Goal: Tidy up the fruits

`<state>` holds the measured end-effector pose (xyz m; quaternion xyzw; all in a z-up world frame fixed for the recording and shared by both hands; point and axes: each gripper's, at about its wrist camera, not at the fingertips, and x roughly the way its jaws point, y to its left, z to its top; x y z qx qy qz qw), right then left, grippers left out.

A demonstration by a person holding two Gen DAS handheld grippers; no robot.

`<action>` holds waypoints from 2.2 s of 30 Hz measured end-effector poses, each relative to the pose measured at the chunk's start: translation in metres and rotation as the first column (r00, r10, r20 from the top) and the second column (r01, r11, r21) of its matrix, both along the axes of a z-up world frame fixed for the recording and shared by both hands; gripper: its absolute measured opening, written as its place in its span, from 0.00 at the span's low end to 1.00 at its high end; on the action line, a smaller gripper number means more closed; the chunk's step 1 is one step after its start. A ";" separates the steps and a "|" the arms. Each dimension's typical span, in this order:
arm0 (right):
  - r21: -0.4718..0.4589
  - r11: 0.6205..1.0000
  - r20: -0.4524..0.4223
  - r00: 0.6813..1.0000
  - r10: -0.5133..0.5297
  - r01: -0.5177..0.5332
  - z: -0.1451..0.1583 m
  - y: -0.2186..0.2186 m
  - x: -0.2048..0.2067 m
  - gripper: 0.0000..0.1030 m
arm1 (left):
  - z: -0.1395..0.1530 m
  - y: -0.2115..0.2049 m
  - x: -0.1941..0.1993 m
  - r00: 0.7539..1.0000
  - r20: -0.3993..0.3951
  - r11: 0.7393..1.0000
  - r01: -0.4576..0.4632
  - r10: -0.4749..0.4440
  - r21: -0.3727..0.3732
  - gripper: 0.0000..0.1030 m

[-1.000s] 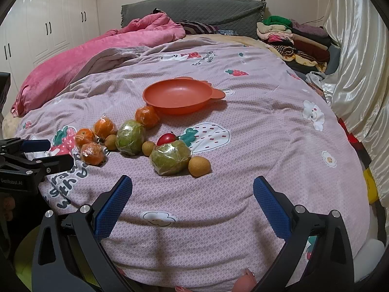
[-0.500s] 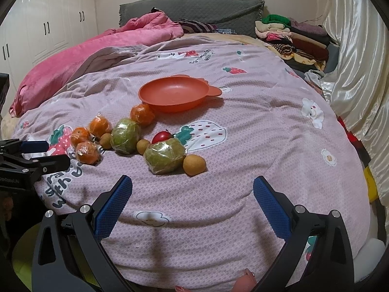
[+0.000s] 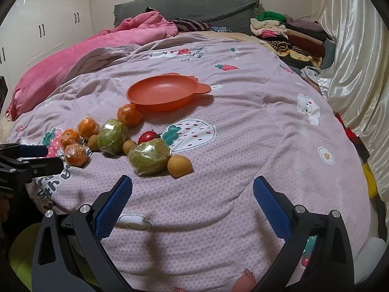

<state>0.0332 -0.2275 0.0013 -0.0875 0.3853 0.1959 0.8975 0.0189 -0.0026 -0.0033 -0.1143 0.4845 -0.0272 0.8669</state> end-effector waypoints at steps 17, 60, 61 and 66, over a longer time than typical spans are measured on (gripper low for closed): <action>-0.034 0.999 -0.022 0.999 0.036 -0.037 -0.012 0.001 0.019 0.96 | -0.024 -0.002 0.030 0.998 -0.070 1.000 0.006 -0.004 0.025 0.39; 0.044 0.968 -0.073 0.966 0.249 -0.246 -0.010 0.011 0.074 0.25 | 0.006 0.008 0.052 0.998 0.006 0.998 0.064 -0.064 -0.028 0.30; 0.050 0.969 -0.068 0.967 0.246 -0.243 -0.007 0.010 0.075 0.25 | 0.008 0.010 0.054 0.998 0.008 0.998 0.063 -0.063 -0.029 0.30; 0.073 0.966 -0.037 0.967 0.252 -0.249 0.008 0.011 0.083 0.25 | 0.015 0.016 0.071 0.998 0.015 0.998 0.059 -0.059 -0.026 0.30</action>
